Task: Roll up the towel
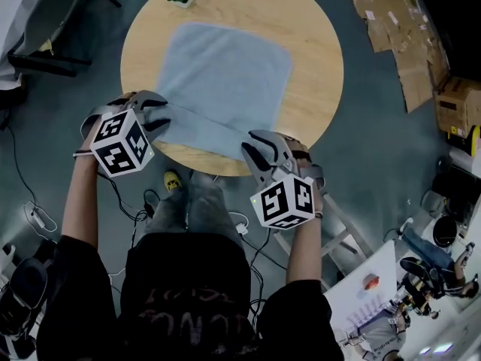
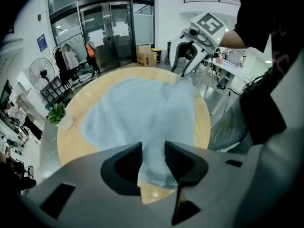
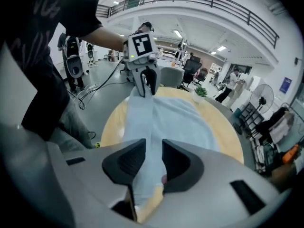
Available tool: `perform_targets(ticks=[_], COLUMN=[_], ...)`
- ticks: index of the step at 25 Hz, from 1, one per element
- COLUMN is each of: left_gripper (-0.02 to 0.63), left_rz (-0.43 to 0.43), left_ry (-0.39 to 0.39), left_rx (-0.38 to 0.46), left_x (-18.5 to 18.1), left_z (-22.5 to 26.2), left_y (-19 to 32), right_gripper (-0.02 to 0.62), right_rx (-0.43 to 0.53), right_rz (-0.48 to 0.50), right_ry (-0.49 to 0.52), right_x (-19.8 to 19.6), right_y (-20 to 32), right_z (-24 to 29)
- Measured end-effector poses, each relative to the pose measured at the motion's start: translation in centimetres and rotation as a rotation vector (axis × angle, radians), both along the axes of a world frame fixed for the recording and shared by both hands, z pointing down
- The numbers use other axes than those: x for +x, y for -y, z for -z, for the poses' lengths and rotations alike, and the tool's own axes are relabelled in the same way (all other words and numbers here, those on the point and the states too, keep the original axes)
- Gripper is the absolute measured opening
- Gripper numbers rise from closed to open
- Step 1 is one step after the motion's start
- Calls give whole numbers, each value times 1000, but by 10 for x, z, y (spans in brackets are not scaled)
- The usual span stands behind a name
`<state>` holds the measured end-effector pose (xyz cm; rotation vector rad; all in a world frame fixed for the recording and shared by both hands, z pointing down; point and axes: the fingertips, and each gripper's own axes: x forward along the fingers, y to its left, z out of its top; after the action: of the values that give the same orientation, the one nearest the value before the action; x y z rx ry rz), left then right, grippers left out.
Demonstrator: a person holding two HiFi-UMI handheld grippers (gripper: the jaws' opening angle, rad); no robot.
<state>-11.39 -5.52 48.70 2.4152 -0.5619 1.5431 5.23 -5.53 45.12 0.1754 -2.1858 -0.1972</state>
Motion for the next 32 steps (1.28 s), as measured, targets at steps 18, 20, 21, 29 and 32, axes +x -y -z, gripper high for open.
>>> perform_targets(ticks=[18, 20, 21, 29, 32], left_gripper=[270, 192, 141, 85, 86], left_rz=[-274, -267, -265, -313, -278], left_ry=[330, 316, 302, 186, 128], left_rx=[218, 177, 154, -88, -119], left_x=[23, 24, 24, 30, 31], left_z=[-17, -23, -23, -17, -16], left_y=[-28, -30, -32, -91, -97], right_gripper=[164, 134, 124, 100, 101], right_rx=[11, -29, -45, -196, -224], right_rz=[40, 46, 47, 112, 97], right_ry=[-153, -156, -159, -178, -157], right_x=[-14, -14, -14, -7, -7], right_y=[-31, -34, -35, -83, -87], right_z=[-65, -66, -66, -61, -61])
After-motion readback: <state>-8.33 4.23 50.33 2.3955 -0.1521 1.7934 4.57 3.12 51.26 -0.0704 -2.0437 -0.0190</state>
